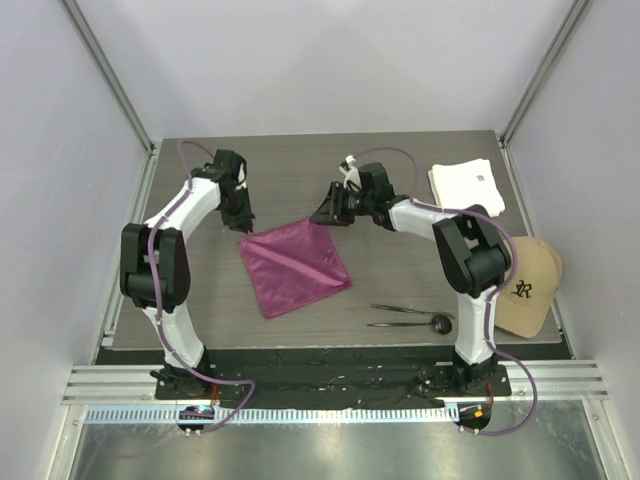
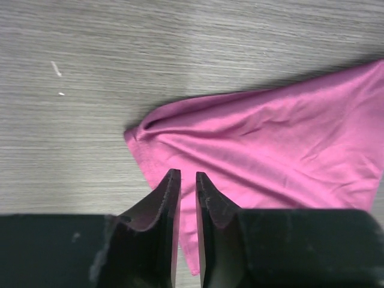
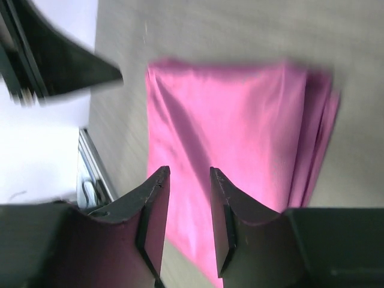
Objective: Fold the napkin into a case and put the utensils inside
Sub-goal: Smooth out the lower triangle-folded napkin at the center of the board.
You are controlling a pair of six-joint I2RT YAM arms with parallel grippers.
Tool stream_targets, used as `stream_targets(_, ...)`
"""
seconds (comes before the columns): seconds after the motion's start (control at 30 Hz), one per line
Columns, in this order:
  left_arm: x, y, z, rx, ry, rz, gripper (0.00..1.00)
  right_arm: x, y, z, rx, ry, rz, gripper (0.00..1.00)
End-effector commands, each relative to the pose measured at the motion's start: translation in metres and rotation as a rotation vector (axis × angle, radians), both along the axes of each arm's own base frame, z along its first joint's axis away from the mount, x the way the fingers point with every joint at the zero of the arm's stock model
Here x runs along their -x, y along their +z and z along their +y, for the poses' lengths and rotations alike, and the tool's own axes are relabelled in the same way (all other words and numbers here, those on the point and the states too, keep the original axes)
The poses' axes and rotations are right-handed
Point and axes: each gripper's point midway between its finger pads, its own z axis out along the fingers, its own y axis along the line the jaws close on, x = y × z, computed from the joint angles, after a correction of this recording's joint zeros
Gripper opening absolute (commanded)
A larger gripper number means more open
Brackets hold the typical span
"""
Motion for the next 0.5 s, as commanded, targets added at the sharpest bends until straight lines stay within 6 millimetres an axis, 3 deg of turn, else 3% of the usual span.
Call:
stream_targets(0.0,-0.004,-0.003,-0.012,0.063,-0.002,-0.003,0.16,-0.040,0.000,0.018,-0.037,-0.023,-0.013,0.38)
stream_targets(0.2,-0.004,-0.023,-0.011,0.052,0.009,0.038,0.08,-0.055,-0.004,0.033,-0.097,-0.013,0.008,0.22)
stream_targets(0.47,0.008,-0.050,0.015,-0.099,0.014,0.106,0.08,-0.056,-0.053,0.016,-0.039,0.011,0.050,0.14)
